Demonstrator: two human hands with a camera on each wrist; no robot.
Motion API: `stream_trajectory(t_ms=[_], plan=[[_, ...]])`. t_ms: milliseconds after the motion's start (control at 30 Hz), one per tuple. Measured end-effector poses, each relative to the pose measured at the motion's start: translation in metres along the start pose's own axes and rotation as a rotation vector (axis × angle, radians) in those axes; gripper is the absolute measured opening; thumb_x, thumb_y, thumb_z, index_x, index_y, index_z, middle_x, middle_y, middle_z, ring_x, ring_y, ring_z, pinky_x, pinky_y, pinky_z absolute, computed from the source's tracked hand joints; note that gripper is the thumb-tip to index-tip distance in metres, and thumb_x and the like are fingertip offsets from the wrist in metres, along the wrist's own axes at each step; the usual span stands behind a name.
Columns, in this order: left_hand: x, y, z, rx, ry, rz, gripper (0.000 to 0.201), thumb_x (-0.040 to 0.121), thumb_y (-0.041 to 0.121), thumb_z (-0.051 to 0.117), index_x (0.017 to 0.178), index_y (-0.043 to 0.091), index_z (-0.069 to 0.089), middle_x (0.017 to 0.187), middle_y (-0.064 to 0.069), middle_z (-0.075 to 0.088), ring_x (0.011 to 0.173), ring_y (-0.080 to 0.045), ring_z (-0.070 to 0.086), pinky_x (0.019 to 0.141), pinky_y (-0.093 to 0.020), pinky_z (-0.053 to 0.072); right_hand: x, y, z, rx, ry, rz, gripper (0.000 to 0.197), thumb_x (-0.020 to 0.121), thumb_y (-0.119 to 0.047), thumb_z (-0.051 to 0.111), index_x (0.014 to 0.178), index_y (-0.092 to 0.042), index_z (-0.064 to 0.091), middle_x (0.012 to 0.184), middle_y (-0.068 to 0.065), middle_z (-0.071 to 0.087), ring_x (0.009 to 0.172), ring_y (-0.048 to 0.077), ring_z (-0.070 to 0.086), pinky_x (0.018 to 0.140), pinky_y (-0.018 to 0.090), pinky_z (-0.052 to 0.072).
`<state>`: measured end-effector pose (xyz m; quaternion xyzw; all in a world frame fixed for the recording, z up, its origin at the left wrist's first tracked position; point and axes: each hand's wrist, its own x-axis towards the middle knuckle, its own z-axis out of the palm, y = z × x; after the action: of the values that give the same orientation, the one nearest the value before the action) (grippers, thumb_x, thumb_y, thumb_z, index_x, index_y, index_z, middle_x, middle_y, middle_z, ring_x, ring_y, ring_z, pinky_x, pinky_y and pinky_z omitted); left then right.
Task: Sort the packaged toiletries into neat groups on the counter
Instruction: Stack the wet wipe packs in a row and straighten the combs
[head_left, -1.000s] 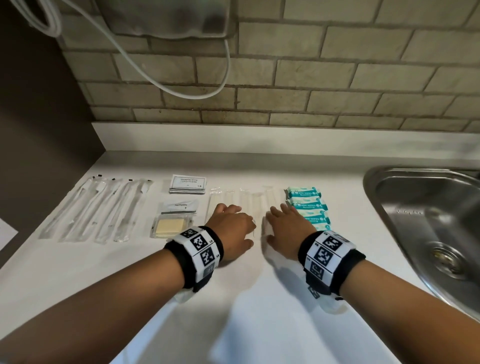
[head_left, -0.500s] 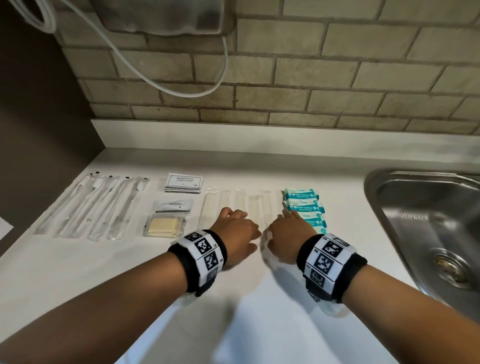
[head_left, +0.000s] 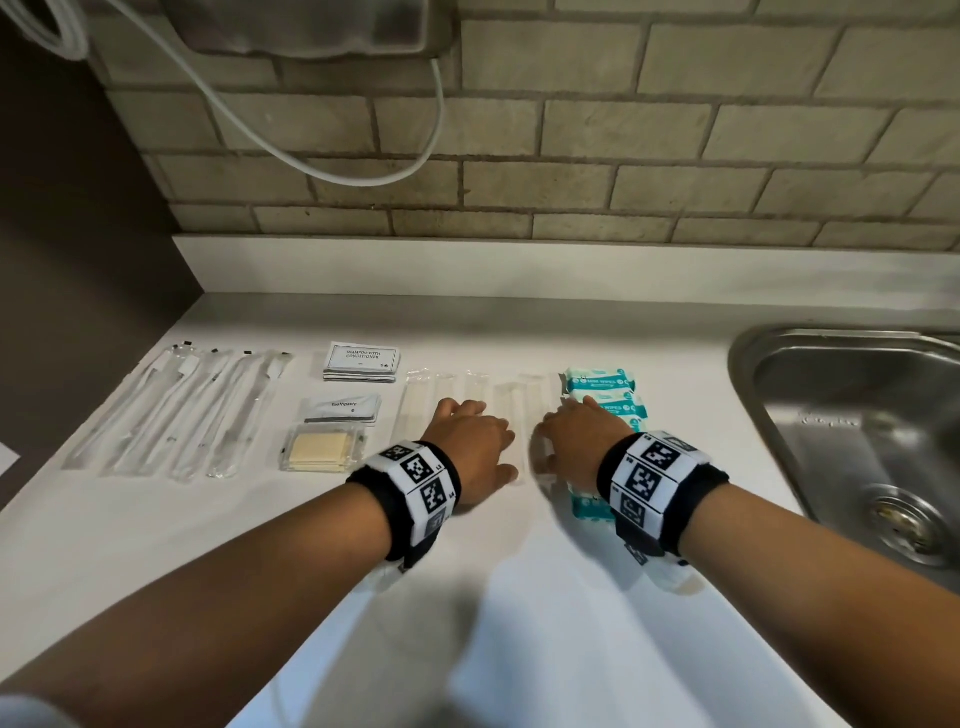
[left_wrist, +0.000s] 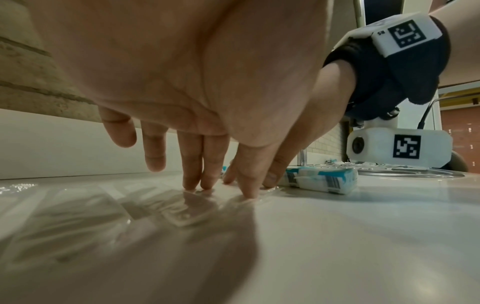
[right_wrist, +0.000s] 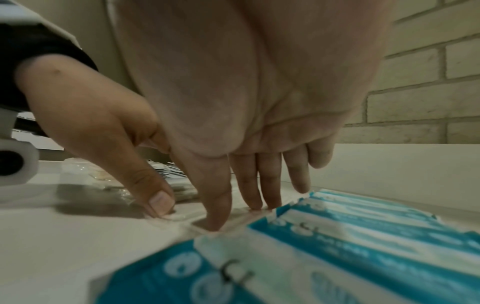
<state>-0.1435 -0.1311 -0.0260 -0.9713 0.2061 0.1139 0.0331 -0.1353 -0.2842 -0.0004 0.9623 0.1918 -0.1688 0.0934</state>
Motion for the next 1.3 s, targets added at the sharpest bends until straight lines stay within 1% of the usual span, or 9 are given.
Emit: stream_trajectory(t_ms=[133, 233, 400, 667, 767, 900, 1033, 1167, 1300], plan=[[0.0012, 0.0, -0.0001, -0.007, -0.006, -0.001, 0.046, 0.094, 0.05, 0.043, 0.128, 0.022, 0.054, 0.15, 0.007, 0.041, 0.145, -0.026, 0.02, 0.109, -0.044, 0.015, -0.0022, 0.0024, -0.0011, 0.025, 0.002, 0.002, 0.036, 0.091, -0.032, 0.053, 0.122, -0.016, 0.061, 0.126, 0.006, 0.059, 0.129, 0.023, 0.042, 0.116, 0.037, 0.022], [0.0015, 0.0005, -0.0007, -0.011, -0.012, 0.001, 0.046, 0.094, 0.049, 0.043, 0.13, 0.023, 0.053, 0.151, 0.007, 0.04, 0.145, -0.026, 0.02, 0.109, -0.044, 0.015, -0.0027, 0.0016, -0.0008, 0.054, 0.021, 0.008, 0.033, 0.091, -0.031, 0.053, 0.119, -0.016, 0.063, 0.12, 0.005, 0.062, 0.122, 0.022, 0.048, 0.113, 0.035, 0.025], [0.0012, 0.0007, -0.002, -0.014, -0.025, -0.001, 0.046, 0.095, 0.048, 0.042, 0.132, 0.023, 0.051, 0.152, 0.007, 0.038, 0.145, -0.026, 0.019, 0.108, -0.044, 0.014, -0.0058, -0.0008, -0.0027, 0.105, 0.041, 0.032, 0.032, 0.092, -0.029, 0.053, 0.12, -0.016, 0.063, 0.119, 0.005, 0.062, 0.116, 0.021, 0.051, 0.107, 0.032, 0.032], [0.0011, 0.0005, -0.0041, -0.008, -0.025, -0.014, 0.046, 0.094, 0.05, 0.043, 0.131, 0.023, 0.052, 0.152, 0.008, 0.038, 0.145, -0.025, 0.021, 0.109, -0.043, 0.015, -0.0076, -0.0011, -0.0036, 0.143, 0.035, 0.049, 0.029, 0.091, -0.029, 0.057, 0.116, -0.018, 0.065, 0.116, 0.003, 0.063, 0.114, 0.021, 0.053, 0.104, 0.03, 0.036], [0.0012, -0.0004, -0.0043, -0.009, -0.027, -0.018, 0.044, 0.094, 0.05, 0.044, 0.129, 0.024, 0.053, 0.15, 0.007, 0.04, 0.144, -0.025, 0.021, 0.109, -0.043, 0.016, -0.0076, -0.0017, -0.0022, 0.143, 0.042, 0.052, 0.026, 0.092, -0.028, 0.056, 0.115, -0.019, 0.065, 0.117, 0.002, 0.063, 0.114, 0.02, 0.054, 0.105, 0.03, 0.036], [0.0013, -0.0011, -0.0038, -0.019, -0.021, -0.013, 0.04, 0.093, 0.049, 0.045, 0.12, 0.022, 0.056, 0.148, 0.006, 0.044, 0.143, -0.025, 0.023, 0.108, -0.044, 0.017, -0.0083, -0.0024, -0.0045, 0.155, 0.023, 0.051, 0.028, 0.092, -0.029, 0.055, 0.115, -0.017, 0.065, 0.117, 0.004, 0.063, 0.114, 0.021, 0.054, 0.105, 0.031, 0.036], [0.0015, -0.0012, -0.0035, -0.01, -0.012, -0.006, 0.039, 0.093, 0.05, 0.044, 0.118, 0.022, 0.057, 0.144, 0.006, 0.047, 0.142, -0.026, 0.025, 0.107, -0.044, 0.018, -0.0088, -0.0028, -0.0052, 0.148, 0.021, 0.066, 0.031, 0.092, -0.03, 0.054, 0.118, -0.015, 0.064, 0.118, 0.006, 0.063, 0.115, 0.022, 0.055, 0.106, 0.031, 0.035], [0.0022, -0.0021, -0.0033, -0.005, -0.013, 0.0, 0.039, 0.093, 0.05, 0.044, 0.116, 0.021, 0.057, 0.144, 0.006, 0.048, 0.142, -0.026, 0.025, 0.106, -0.045, 0.018, -0.0076, -0.0036, -0.003, 0.147, 0.033, 0.08, 0.03, 0.094, -0.027, 0.052, 0.118, -0.014, 0.063, 0.117, 0.006, 0.064, 0.114, 0.022, 0.056, 0.106, 0.031, 0.036], [0.0029, -0.0025, -0.0027, -0.008, -0.008, 0.001, 0.038, 0.093, 0.05, 0.045, 0.112, 0.021, 0.058, 0.142, 0.007, 0.049, 0.142, -0.025, 0.026, 0.106, -0.044, 0.018, -0.0075, -0.0033, -0.0031, 0.178, 0.036, 0.089, 0.032, 0.092, -0.03, 0.054, 0.119, -0.014, 0.063, 0.117, 0.007, 0.064, 0.114, 0.022, 0.056, 0.105, 0.031, 0.037]])
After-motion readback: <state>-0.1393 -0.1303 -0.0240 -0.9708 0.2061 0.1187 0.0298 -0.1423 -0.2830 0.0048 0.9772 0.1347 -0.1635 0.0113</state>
